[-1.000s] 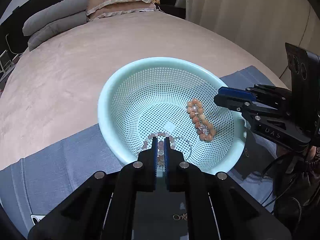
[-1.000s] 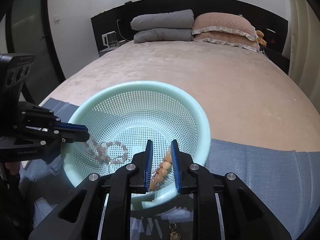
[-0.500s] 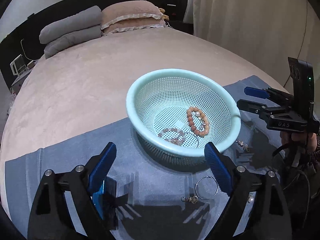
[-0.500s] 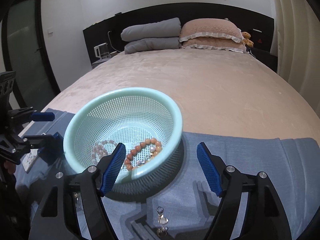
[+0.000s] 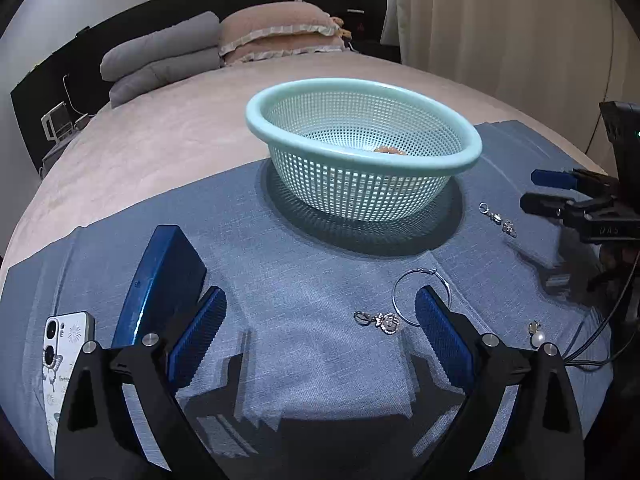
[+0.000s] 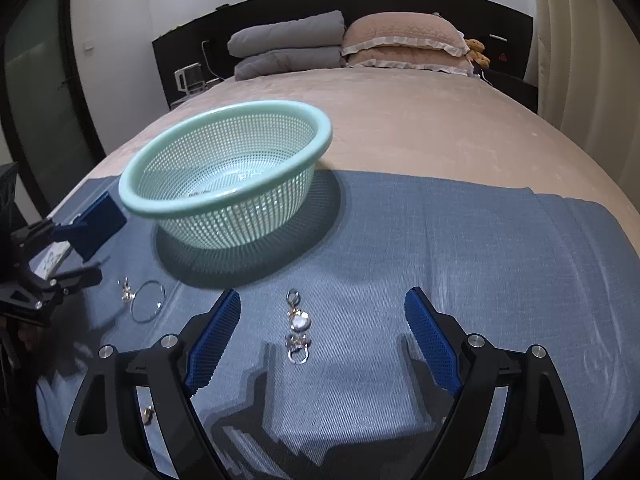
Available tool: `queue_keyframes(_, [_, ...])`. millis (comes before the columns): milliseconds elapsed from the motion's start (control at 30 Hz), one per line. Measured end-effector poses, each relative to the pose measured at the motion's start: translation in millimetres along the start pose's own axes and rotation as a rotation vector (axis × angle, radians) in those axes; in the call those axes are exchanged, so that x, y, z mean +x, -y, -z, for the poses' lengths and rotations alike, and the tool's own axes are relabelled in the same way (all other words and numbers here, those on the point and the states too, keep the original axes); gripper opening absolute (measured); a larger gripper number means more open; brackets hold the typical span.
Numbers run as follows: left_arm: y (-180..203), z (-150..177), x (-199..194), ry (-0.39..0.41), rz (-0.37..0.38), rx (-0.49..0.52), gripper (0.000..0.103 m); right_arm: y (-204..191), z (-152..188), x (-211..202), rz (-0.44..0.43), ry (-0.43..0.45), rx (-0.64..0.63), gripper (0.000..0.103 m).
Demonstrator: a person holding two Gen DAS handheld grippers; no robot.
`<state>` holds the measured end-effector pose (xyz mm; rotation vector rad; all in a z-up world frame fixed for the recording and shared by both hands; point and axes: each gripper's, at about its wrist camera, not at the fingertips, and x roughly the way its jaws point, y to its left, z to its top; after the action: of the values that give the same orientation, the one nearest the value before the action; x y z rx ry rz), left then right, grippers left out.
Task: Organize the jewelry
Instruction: 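Move both tools down to the silver charm earrings on the cloth, then grasp a silver charm earring with the left tool while the right grasps another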
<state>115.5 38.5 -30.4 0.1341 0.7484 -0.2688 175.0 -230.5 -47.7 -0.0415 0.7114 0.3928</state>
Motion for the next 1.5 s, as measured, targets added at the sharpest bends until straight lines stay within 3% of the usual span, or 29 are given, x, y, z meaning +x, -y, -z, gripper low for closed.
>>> queue_keyframes(67, [0, 5, 4, 0.021, -0.001, -0.016, 0.093, -2, 8, 6, 0.022, -0.021, 0.002, 0.076])
queue_keyframes(167, [1, 8, 11, 0.026, 0.001, -0.015, 0.092, -4, 13, 20, 0.002, -0.080, 0.007, 0.056])
queue_keyframes(267, [6, 11, 18, 0.004, 0.022, 0.012, 0.077, -12, 16, 25, 0.014, -0.097, -0.031, 0.050])
queue_keyframes(333, [9, 12, 25, -0.029, 0.029, 0.036, 0.059, -15, 17, 26, 0.022, -0.101, -0.044, 0.046])
queue_keyframes(433, [18, 15, 28, -0.043, 0.066, 0.077, 0.041, -19, 17, 27, 0.030, -0.109, -0.062, 0.037])
queue_keyframes(600, [24, 16, 31, -0.056, 0.079, 0.092, 0.037, -34, 18, 29, 0.029, -0.118, -0.145, 0.015])
queue_keyframes(700, [29, 17, 30, -0.064, 0.105, 0.112, 0.018, -33, 17, 28, 0.020, -0.120, -0.136, 0.015])
queue_keyframes(1033, [21, 14, 29, -0.111, 0.155, 0.044, 0.015, -20, 15, 23, -0.034, -0.119, -0.072, 0.014])
queue_keyframes(1500, [11, 14, 9, -0.148, 0.109, 0.023, 0.015, -17, 10, -1, -0.014, -0.093, -0.090, 0.014])
